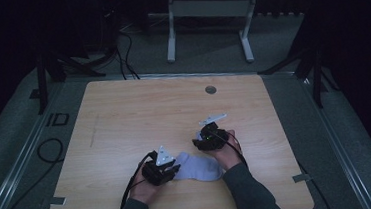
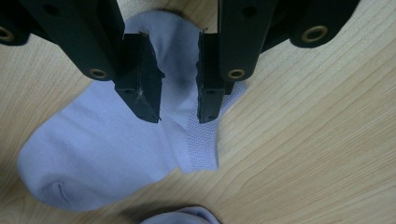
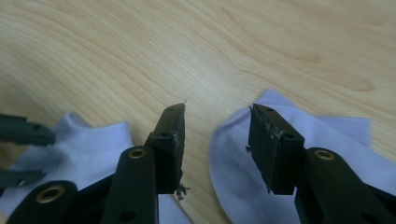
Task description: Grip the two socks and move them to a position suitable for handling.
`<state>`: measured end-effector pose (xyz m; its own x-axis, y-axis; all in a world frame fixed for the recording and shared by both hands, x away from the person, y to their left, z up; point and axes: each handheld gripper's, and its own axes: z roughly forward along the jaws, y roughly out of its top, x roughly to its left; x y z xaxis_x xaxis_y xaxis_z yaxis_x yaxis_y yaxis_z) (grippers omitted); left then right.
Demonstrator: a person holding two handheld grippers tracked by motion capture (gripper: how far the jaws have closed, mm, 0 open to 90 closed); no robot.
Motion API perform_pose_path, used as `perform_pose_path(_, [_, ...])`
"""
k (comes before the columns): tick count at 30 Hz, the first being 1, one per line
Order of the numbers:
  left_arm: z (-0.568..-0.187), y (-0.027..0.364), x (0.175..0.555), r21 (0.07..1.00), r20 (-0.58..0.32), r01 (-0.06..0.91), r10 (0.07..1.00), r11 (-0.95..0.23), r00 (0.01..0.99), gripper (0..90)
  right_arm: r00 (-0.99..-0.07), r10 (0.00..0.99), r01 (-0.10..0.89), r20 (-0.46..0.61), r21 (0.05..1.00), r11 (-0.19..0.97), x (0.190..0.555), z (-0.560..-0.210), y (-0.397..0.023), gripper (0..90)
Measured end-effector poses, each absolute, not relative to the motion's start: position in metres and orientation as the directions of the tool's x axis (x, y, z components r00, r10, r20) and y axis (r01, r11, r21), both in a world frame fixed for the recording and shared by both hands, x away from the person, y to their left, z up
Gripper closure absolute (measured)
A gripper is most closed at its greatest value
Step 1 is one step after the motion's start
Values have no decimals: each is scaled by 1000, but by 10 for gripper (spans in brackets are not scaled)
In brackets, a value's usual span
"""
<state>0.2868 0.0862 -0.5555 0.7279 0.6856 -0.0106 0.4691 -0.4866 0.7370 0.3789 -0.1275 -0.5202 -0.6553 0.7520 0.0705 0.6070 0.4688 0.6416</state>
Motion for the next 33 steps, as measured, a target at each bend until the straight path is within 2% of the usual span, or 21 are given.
perform_pose_path(8, [-556, 86, 287, 731, -5, 468, 682, -496, 731, 695, -628, 770, 679, 115, 564, 469, 395, -539, -120, 671])
perform_pose_path(11, [-557, 85, 287, 730, -5, 470, 683, -497, 730, 693, -616, 779, 692, 120, 556, 461, 398, -541, -121, 797])
perform_pose_path(14, [-557, 85, 287, 726, -1, 468, 679, -504, 734, 692, -612, 777, 703, 150, 554, 446, 399, -540, -125, 882])
perform_pose_path(18, [-557, 85, 287, 725, 0, 467, 678, -506, 735, 691, -604, 776, 703, 181, 579, 412, 396, -534, -129, 891])
perform_pose_path(33, [-557, 85, 287, 726, 3, 469, 684, -503, 729, 690, -630, 759, 624, 165, 690, 368, 377, -489, -152, 890])
